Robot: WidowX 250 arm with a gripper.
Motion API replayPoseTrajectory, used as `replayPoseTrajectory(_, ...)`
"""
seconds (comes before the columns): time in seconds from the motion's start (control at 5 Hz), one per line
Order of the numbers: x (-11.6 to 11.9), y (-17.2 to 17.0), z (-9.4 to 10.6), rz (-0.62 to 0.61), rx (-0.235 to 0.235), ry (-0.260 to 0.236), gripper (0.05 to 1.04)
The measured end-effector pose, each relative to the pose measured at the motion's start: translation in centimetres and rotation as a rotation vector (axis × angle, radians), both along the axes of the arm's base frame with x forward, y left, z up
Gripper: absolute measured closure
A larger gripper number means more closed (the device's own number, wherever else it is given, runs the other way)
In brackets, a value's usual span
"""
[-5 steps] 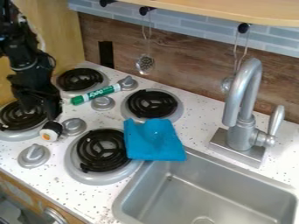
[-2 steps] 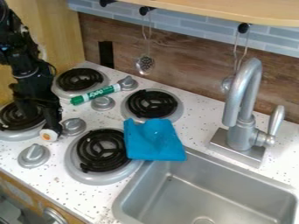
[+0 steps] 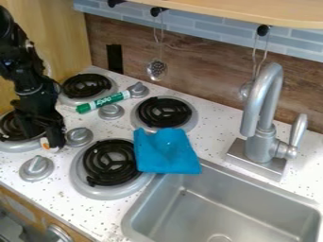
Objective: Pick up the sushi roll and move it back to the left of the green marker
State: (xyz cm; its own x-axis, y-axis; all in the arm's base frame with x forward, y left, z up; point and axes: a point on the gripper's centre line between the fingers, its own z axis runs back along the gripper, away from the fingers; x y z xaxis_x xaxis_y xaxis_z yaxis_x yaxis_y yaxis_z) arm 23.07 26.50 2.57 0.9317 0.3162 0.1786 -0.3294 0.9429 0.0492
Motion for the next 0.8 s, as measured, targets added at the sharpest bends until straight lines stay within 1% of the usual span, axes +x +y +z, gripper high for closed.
replayPoseTrajectory(0.2,0.2,0.1,-0.3,-0.012,0.003,-0.008,0.083)
replayPoseTrajectory(0.4,0.6,-1.0,-0.8,-0.068,-0.068,-0.022,0.14)
replayPoseTrajectory(0.6,1.2,-1.0,-0.9,-0.07,-0.085,-0.042,0.383)
replayPoseTrajectory(0.8,1.3,-0.6,-0.9,-0.059,-0.098,-0.046,0.496)
